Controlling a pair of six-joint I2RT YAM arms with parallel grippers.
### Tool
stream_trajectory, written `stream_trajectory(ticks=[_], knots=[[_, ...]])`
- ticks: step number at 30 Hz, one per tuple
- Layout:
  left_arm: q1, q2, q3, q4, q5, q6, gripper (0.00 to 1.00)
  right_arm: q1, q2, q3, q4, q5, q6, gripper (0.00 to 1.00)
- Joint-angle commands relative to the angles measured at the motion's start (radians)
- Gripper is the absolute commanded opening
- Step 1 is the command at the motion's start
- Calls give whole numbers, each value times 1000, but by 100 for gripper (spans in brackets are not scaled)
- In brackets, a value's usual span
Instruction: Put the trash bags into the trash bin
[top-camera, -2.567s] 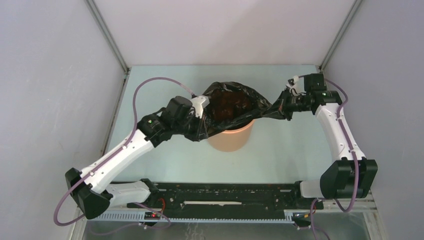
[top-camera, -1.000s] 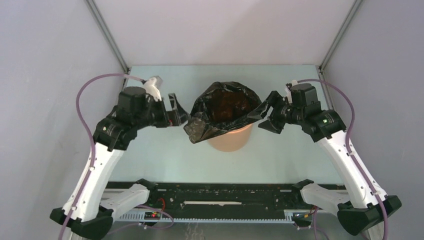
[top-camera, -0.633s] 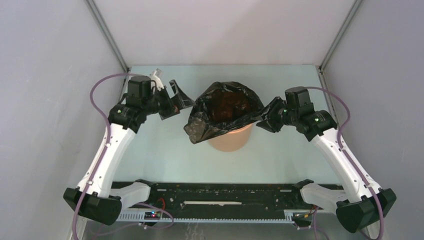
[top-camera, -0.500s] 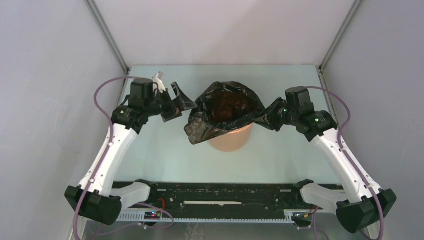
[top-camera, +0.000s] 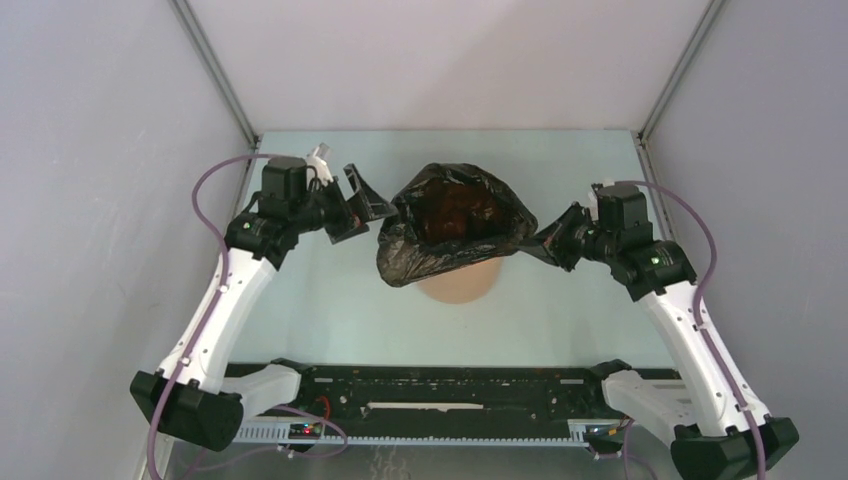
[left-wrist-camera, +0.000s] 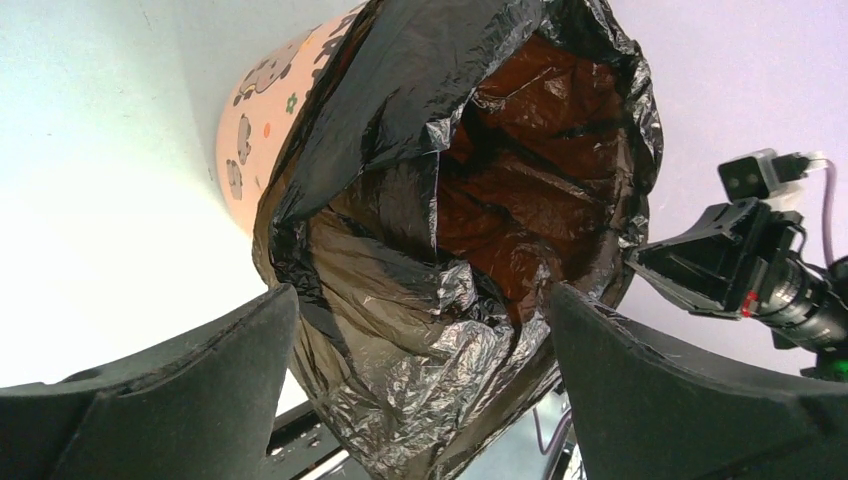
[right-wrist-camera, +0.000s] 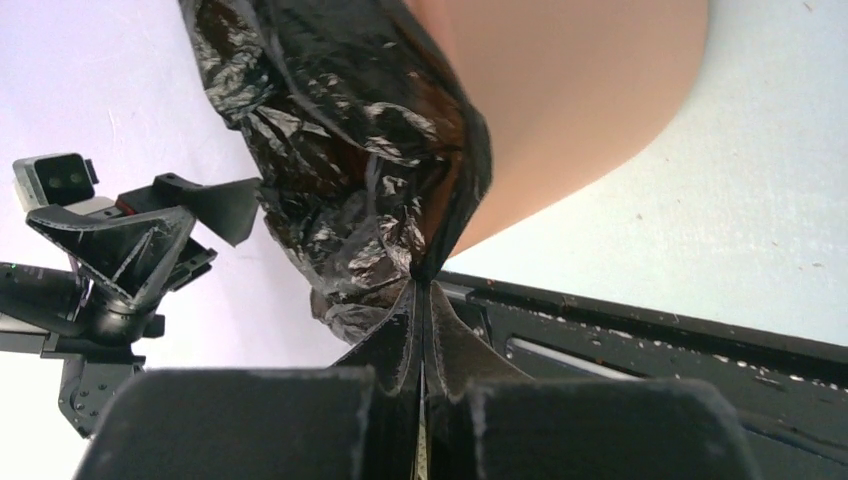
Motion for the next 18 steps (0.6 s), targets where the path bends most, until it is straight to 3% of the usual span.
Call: stream_trajectory(ticks=[1,6,12,18], knots=[[-2,-26,-41,30,39,-17,100,-94,-12,-69,9,-160,-105,0],[-2,-46,-120,113,89,-83,97,-133,34,-153,62,-226,-212,0],[10,-39,-152,188,110,-115,92,-147,216,-182,199,-242,-330,0],[14,-13,-179,277,166,-135,87,-190,267,-119,122,-251,-462,24]])
